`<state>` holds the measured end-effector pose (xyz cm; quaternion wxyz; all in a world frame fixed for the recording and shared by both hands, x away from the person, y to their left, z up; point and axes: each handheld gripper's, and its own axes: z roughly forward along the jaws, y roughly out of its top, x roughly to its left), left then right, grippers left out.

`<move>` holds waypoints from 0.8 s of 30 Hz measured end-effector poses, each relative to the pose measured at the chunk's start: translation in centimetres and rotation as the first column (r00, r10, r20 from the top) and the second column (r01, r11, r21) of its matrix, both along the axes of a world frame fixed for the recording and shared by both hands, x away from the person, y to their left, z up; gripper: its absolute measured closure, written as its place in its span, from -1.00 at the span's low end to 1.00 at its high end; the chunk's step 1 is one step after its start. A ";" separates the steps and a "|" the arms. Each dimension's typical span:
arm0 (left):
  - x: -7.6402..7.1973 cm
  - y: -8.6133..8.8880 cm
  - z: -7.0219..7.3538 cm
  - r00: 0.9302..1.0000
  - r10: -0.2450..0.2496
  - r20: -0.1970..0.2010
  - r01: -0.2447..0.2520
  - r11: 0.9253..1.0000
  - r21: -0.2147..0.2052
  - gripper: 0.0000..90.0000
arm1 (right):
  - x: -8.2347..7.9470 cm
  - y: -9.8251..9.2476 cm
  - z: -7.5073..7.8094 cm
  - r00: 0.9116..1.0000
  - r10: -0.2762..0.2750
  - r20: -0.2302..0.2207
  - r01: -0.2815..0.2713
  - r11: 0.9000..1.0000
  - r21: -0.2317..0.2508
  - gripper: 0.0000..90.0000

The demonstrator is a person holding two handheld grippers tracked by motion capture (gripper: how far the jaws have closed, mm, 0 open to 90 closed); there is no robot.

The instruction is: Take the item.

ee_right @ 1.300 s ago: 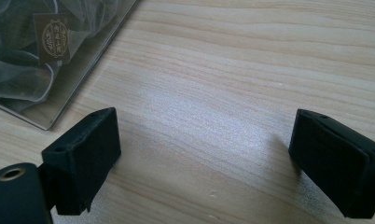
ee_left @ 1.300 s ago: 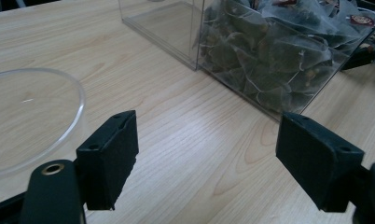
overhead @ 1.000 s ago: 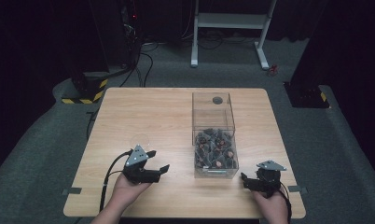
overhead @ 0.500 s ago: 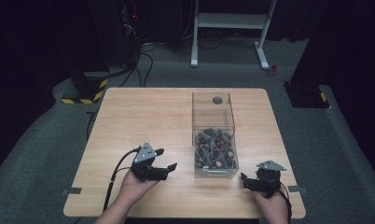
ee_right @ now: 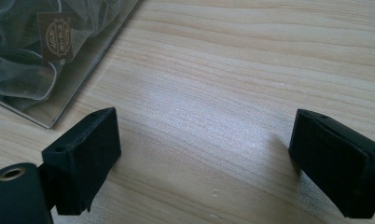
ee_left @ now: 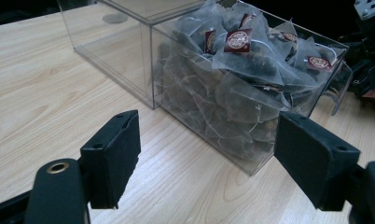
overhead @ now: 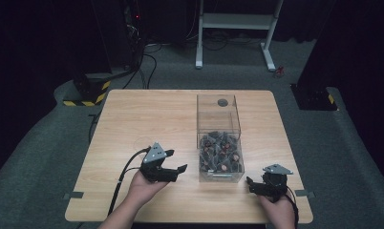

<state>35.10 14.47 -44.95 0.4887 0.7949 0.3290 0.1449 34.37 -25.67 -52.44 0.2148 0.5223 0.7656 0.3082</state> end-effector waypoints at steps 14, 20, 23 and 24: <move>0.7 -1.9 0.8 0.999 -0.031 0.009 0.031 1.000 -0.003 -0.47 | 0.0 0.0 0.0 1.000 0.004 0.002 -0.004 1.000 -0.002 -0.81; 1.0 -2.6 0.9 0.999 -0.045 0.008 0.045 0.999 0.000 -0.46 | 0.0 0.0 0.0 1.000 0.003 0.000 -0.003 1.000 -0.001 -0.81; 1.1 -3.0 1.1 0.999 -0.053 0.010 0.053 0.999 0.001 -0.46 | 0.0 0.0 0.0 1.000 0.005 0.002 -0.005 1.000 -0.002 -0.81; 1.2 -3.1 1.1 0.998 -0.055 0.009 0.055 0.998 0.002 -0.46 | 0.0 0.0 0.0 1.000 0.005 0.002 -0.005 1.000 -0.002 -0.81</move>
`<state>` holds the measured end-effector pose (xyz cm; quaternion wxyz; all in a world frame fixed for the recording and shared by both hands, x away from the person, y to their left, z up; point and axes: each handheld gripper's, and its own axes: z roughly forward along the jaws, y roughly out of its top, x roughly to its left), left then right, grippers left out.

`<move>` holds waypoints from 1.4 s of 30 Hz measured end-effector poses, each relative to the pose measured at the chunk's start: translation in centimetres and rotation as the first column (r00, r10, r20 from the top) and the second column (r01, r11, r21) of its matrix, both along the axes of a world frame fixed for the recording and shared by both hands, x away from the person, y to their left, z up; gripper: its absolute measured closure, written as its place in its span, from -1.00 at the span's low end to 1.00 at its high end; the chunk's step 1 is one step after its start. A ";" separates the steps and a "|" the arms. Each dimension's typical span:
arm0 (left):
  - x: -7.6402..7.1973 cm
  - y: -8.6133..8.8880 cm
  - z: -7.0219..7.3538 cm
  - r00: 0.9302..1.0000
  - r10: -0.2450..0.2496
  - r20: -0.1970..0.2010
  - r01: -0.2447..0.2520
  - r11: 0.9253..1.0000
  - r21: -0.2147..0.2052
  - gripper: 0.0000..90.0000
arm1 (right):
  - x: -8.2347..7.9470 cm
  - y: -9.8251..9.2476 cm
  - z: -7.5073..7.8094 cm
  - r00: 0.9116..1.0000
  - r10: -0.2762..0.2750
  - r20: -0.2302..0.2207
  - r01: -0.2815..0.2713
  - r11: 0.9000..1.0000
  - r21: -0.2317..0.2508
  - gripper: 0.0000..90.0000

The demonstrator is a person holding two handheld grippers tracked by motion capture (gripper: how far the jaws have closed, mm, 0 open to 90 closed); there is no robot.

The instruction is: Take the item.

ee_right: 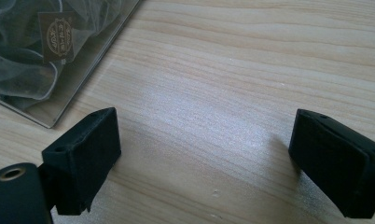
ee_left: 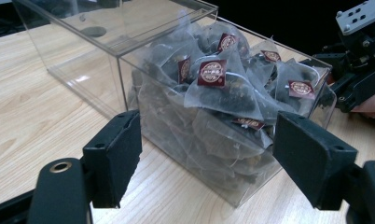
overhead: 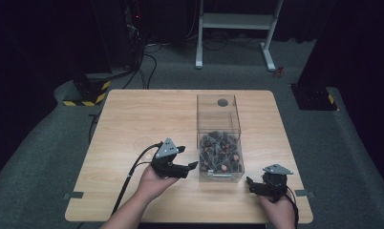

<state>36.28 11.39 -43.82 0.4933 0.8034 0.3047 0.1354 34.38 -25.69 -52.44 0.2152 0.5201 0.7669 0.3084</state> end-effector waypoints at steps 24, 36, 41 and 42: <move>1.7 -3.0 0.6 0.999 -0.048 -0.024 0.048 0.999 0.002 -0.42 | 0.0 0.0 0.0 1.000 0.004 0.001 -0.004 1.000 0.001 -0.81; 2.3 -4.4 0.8 0.998 -0.061 -0.026 0.061 0.998 0.002 -0.30 | 0.0 0.0 0.0 1.000 0.003 -0.001 -0.003 1.000 0.002 -0.81; 2.4 -4.8 1.0 0.998 -0.056 -0.013 0.056 0.998 -0.005 -0.16 | 0.0 0.0 0.0 1.000 0.005 -0.002 -0.005 1.000 0.003 -0.81; 2.4 -5.0 1.0 0.999 -0.052 -0.005 0.052 0.999 0.010 -0.08 | 0.0 0.0 0.0 1.000 0.005 -0.002 -0.005 1.000 0.003 -0.81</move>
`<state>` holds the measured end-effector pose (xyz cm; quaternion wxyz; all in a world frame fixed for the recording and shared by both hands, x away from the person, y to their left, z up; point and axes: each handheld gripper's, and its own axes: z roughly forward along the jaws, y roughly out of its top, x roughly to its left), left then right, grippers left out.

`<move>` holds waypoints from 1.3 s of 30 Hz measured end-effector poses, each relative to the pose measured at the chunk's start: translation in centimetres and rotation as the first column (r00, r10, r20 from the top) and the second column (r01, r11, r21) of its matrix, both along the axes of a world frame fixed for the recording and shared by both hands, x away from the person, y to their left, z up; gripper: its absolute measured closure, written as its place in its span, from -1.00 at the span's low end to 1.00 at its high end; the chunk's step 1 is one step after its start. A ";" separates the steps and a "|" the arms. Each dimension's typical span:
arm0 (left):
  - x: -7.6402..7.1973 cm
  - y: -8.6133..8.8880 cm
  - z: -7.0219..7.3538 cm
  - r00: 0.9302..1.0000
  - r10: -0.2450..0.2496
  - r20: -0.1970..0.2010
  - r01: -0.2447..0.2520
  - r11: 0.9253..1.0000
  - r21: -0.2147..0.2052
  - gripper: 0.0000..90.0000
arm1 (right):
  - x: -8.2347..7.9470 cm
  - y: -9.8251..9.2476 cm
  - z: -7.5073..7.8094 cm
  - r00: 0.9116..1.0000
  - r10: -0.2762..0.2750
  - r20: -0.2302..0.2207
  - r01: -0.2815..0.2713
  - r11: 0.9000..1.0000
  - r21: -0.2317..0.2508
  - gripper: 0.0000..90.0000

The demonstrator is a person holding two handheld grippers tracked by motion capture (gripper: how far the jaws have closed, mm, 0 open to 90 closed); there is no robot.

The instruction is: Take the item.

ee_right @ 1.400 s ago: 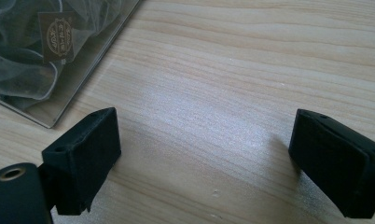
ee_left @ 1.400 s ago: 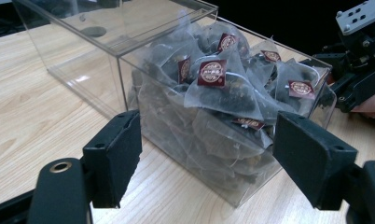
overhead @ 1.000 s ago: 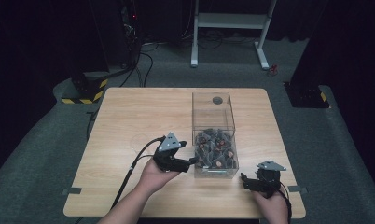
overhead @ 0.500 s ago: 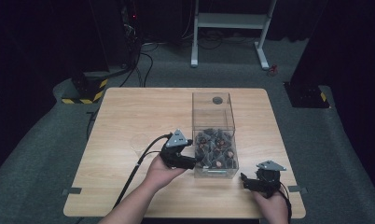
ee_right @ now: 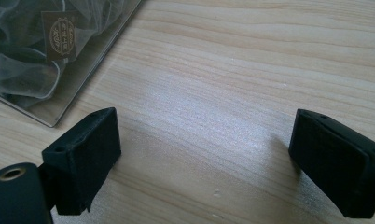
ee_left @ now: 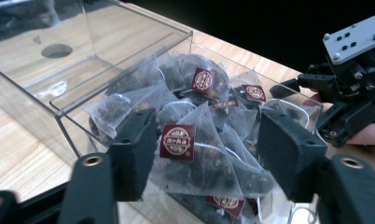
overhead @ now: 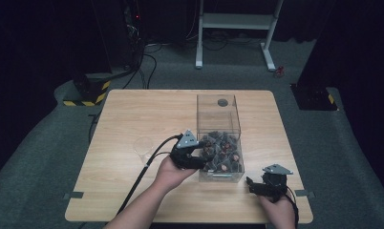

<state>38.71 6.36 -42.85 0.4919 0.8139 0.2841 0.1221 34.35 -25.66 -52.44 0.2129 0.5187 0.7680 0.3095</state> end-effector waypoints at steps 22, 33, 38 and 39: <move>0.4 -0.6 -0.7 1.000 0.027 0.009 -0.027 0.999 0.028 0.66 | 0.0 0.0 0.0 1.000 0.002 -0.001 -0.002 1.000 0.000 -0.81; 0.0 -0.1 -0.3 0.999 0.044 0.027 -0.044 0.999 -0.007 0.96 | 0.0 0.0 0.0 1.000 0.003 -0.001 -0.003 1.000 0.000 -0.81; -0.2 0.2 0.0 0.998 0.047 0.036 -0.046 0.999 -0.023 0.97 | 0.0 0.0 0.0 1.000 0.004 0.000 -0.004 1.000 -0.001 -0.81; -0.2 0.2 0.0 0.998 0.047 0.036 -0.046 0.999 -0.023 0.97 | 0.0 0.0 0.0 1.000 0.004 0.000 -0.004 1.000 -0.001 -0.81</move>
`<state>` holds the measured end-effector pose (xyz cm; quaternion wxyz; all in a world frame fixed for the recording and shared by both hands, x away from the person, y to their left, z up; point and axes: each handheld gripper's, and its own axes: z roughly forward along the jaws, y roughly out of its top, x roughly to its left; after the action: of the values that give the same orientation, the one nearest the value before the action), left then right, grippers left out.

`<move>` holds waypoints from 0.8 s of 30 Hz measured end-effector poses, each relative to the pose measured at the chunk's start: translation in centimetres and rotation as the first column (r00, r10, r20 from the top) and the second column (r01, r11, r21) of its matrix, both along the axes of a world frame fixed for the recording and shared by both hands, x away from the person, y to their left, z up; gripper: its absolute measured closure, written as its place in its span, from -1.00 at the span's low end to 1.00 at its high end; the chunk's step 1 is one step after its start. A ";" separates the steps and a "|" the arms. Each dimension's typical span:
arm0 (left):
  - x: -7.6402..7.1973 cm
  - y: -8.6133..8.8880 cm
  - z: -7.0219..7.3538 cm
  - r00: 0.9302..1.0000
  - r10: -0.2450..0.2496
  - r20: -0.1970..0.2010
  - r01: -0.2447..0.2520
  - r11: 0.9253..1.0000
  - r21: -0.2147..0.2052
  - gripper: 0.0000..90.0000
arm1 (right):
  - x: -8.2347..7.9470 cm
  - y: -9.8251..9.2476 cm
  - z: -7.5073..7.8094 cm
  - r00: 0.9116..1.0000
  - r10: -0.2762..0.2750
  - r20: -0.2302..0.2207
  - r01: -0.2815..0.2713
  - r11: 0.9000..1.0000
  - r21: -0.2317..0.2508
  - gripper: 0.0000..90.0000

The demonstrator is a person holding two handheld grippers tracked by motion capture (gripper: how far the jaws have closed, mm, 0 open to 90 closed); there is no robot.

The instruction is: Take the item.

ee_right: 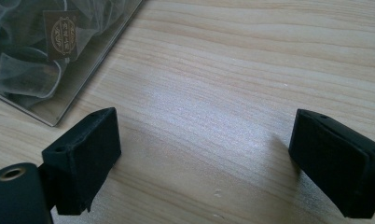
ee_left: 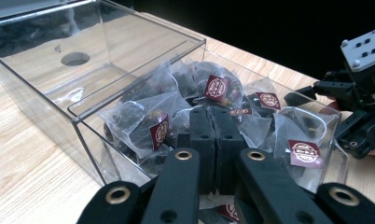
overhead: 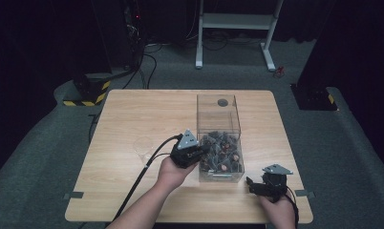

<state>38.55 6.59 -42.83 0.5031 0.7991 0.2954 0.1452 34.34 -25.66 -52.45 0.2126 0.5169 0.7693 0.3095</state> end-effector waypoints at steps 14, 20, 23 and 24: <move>-0.5 1.4 1.1 1.000 0.008 0.016 -0.007 0.999 -0.038 0.98 | 0.0 0.0 0.0 1.000 0.000 0.000 0.000 1.000 0.000 -0.81; -0.6 2.3 1.3 1.000 0.019 0.019 -0.018 0.998 -0.053 0.98 | 0.0 0.0 0.0 1.000 0.000 0.000 0.000 1.000 0.000 -0.81; -0.7 2.7 1.4 0.999 0.029 0.020 -0.028 0.998 -0.060 0.98 | 0.0 0.0 0.0 1.000 0.000 0.000 0.000 1.000 0.000 -0.81; -0.7 2.9 1.4 0.999 0.029 0.021 -0.028 0.998 -0.059 0.99 | 0.0 0.0 0.0 1.000 0.000 0.000 0.000 1.000 0.000 -0.81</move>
<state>37.89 9.49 -41.46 0.5277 0.7779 0.3053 0.1525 34.34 -25.65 -52.45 0.2128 0.5169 0.7692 0.3095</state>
